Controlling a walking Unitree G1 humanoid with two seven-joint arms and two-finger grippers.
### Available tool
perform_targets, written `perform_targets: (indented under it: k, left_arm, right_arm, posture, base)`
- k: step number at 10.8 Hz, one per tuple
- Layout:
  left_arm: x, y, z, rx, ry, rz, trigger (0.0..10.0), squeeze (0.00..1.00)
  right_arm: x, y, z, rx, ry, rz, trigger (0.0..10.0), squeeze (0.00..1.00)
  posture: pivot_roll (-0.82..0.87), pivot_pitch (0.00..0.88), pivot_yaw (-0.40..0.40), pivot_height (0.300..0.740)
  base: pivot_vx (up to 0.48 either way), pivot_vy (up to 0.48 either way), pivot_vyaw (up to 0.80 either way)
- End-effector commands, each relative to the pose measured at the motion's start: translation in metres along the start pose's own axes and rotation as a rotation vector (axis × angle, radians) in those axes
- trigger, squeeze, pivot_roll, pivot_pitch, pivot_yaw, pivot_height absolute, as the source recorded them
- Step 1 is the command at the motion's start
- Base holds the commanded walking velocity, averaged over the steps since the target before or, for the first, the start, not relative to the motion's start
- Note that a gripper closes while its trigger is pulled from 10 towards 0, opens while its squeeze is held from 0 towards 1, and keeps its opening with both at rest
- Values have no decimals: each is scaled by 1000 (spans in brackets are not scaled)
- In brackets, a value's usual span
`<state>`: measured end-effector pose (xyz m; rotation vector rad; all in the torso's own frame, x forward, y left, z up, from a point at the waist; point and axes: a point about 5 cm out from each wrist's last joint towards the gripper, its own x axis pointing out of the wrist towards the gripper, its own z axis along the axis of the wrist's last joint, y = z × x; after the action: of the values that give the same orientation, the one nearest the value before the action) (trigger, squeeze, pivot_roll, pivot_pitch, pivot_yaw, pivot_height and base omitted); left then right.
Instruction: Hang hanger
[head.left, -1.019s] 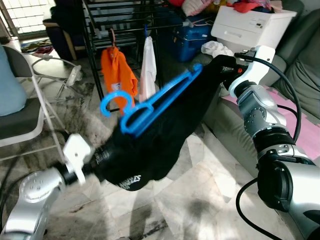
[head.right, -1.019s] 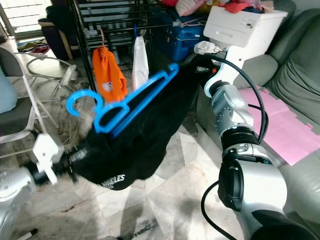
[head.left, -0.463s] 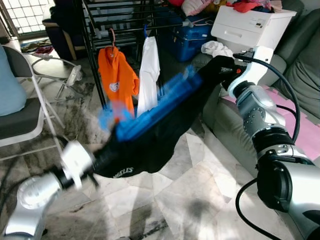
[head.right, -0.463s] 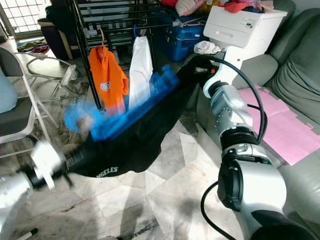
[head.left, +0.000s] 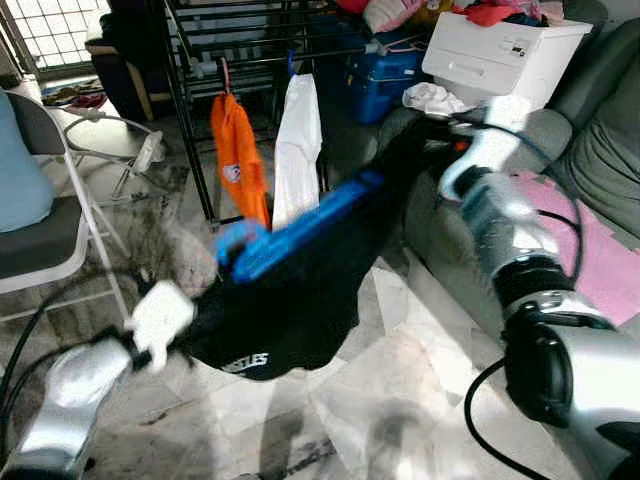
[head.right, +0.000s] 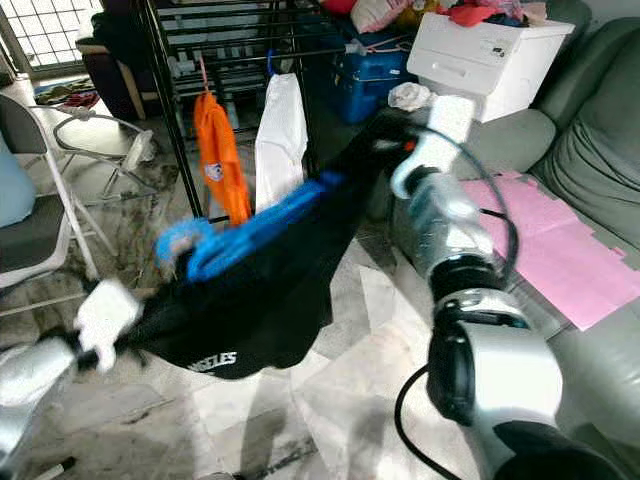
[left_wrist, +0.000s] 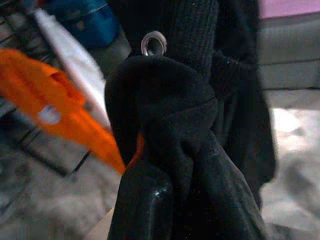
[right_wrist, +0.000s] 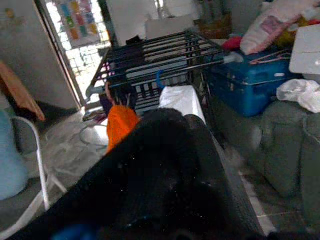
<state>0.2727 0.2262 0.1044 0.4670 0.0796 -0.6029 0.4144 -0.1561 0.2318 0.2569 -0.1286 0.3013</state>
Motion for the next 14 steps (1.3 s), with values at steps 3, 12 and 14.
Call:
perform_targets:
  k: [3,12,14]
  left_arm:
    - [-2,12,-18,60,161,98,0,0]
    - [77,-14,39,-461,9,391,0,0]
    - [75,-9,39,-479,17,415,0,0]
  right_arm:
    - [2,1,17,-21,-68,14,0,0]
    - [-51,118,-122,-235,399,707,0,0]
    - [-78,122,-134,-207,512,887,0,0]
  posture:
    - [46,7,-50,740]
    - [49,4,-53,740]
    - [44,10,-53,740]
  base:
    - [0,0,0]
    - [0,0,0]
    - [0,0,0]
